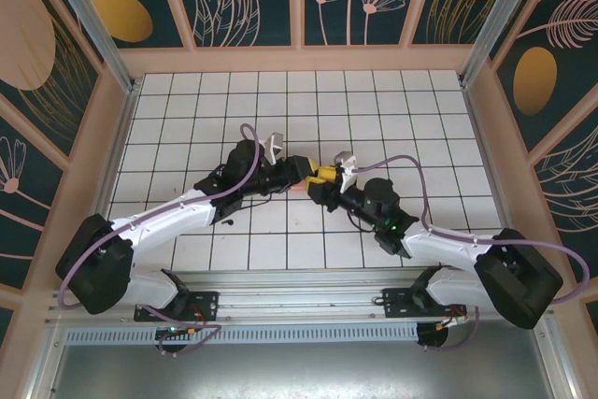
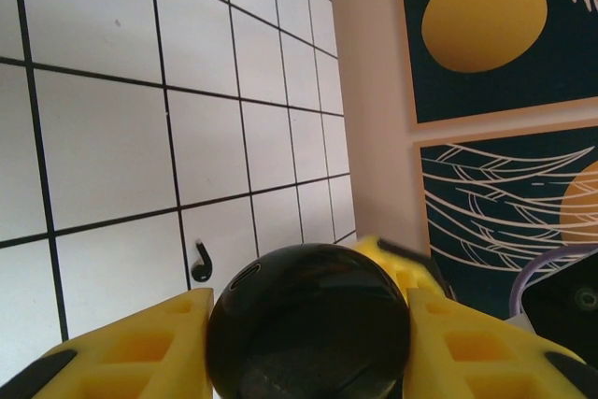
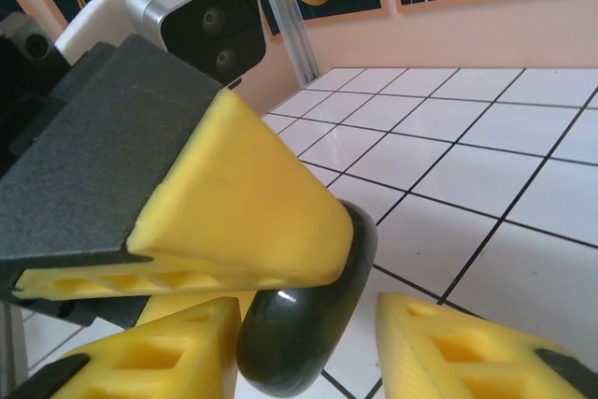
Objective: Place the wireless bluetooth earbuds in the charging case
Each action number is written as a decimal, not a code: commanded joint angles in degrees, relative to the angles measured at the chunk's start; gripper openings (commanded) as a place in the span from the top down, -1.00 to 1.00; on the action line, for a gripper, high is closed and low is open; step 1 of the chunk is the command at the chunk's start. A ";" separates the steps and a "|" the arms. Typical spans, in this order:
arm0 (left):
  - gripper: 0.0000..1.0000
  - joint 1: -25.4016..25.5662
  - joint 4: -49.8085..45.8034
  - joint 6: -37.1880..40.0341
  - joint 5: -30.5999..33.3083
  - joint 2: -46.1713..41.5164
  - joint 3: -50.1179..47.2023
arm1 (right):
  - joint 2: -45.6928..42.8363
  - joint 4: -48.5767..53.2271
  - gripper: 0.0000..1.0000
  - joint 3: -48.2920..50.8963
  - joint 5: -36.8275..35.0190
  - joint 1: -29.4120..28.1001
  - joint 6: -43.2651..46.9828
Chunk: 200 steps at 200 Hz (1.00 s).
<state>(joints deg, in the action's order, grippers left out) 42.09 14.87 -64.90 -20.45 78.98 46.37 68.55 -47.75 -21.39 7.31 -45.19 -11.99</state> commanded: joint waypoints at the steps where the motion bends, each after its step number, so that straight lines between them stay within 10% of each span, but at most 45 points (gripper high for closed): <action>1: 0.21 -0.13 2.88 -0.87 -0.65 -1.12 -0.42 | 0.47 -2.94 0.38 -1.97 -0.91 -0.43 1.08; 96: -0.45 -3.01 -6.13 7.95 1.11 -3.30 2.86 | -6.93 11.60 0.60 -2.52 4.77 2.17 4.76; 200: -0.27 -4.47 -33.83 71.22 -7.46 -5.60 16.15 | -10.25 53.20 0.57 -19.02 34.37 15.38 22.04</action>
<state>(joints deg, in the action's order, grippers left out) 37.60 -9.58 -15.16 -23.83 75.64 61.30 57.08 -8.64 -33.69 31.40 -31.62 2.02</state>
